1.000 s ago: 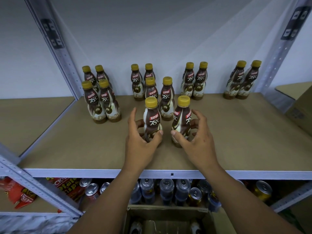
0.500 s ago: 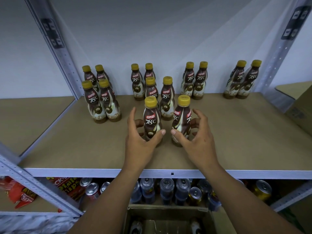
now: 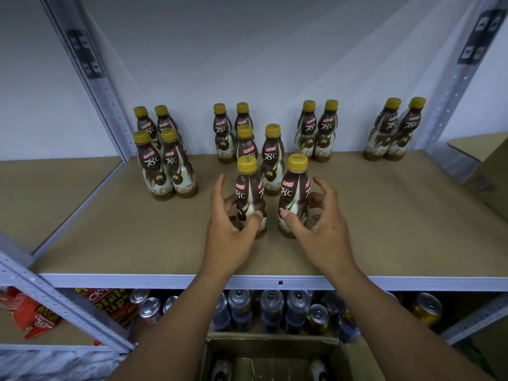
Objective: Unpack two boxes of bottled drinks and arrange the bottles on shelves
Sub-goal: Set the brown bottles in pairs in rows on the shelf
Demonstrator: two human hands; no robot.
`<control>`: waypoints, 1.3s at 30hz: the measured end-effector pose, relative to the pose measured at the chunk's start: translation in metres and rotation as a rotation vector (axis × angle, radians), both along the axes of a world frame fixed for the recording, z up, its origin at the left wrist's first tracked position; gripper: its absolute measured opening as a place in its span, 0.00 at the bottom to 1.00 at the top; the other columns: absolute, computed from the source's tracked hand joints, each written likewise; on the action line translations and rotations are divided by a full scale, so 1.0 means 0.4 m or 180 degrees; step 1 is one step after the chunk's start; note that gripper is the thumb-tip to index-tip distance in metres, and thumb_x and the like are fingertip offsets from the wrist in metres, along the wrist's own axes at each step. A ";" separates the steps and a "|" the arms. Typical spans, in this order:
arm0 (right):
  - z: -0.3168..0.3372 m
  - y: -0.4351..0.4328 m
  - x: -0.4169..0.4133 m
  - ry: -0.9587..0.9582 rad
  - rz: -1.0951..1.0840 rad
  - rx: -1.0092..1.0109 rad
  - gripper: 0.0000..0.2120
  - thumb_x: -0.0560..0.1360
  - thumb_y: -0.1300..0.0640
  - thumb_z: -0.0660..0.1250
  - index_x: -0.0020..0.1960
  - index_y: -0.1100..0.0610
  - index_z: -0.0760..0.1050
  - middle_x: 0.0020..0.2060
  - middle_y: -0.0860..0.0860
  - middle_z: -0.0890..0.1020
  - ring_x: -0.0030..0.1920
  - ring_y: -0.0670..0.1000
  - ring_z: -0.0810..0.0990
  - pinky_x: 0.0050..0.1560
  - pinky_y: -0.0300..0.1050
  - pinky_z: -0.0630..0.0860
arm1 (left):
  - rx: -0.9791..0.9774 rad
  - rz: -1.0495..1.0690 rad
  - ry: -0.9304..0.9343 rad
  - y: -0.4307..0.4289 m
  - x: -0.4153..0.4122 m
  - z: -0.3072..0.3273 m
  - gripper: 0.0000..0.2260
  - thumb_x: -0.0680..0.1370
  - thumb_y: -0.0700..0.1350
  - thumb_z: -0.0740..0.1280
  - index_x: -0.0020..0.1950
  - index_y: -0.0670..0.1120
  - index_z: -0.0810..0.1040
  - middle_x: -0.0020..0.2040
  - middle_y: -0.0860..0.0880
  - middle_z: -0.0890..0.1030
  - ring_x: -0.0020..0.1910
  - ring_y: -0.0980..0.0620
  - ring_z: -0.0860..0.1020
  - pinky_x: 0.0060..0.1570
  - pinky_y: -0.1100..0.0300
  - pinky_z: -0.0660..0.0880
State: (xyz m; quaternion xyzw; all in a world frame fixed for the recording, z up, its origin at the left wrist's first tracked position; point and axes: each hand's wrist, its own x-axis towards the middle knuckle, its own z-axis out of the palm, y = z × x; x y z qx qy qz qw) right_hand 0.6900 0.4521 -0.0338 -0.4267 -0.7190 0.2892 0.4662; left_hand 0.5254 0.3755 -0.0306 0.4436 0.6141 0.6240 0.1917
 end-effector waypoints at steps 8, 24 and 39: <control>-0.001 0.000 0.000 0.0046 -0.0039 0.0027 0.43 0.68 0.37 0.77 0.75 0.39 0.58 0.65 0.45 0.76 0.62 0.47 0.77 0.61 0.55 0.78 | 0.0026 0.0355 0.0157 -0.008 0.005 0.006 0.45 0.71 0.53 0.80 0.79 0.66 0.56 0.67 0.61 0.74 0.67 0.65 0.71 0.66 0.52 0.75; -0.006 0.003 -0.001 -0.0061 -0.0045 0.0079 0.39 0.72 0.40 0.76 0.76 0.41 0.58 0.64 0.47 0.77 0.61 0.48 0.78 0.61 0.54 0.78 | 0.0088 0.0371 0.0251 0.005 0.004 -0.004 0.44 0.73 0.46 0.79 0.81 0.61 0.56 0.61 0.56 0.79 0.61 0.61 0.78 0.60 0.55 0.78; -0.004 0.001 0.000 -0.0029 0.0001 0.0024 0.41 0.71 0.39 0.75 0.76 0.39 0.56 0.64 0.44 0.77 0.61 0.46 0.77 0.62 0.54 0.77 | 0.0067 0.0271 0.0224 0.006 -0.002 -0.011 0.42 0.75 0.44 0.77 0.81 0.61 0.55 0.66 0.53 0.79 0.63 0.65 0.77 0.60 0.64 0.76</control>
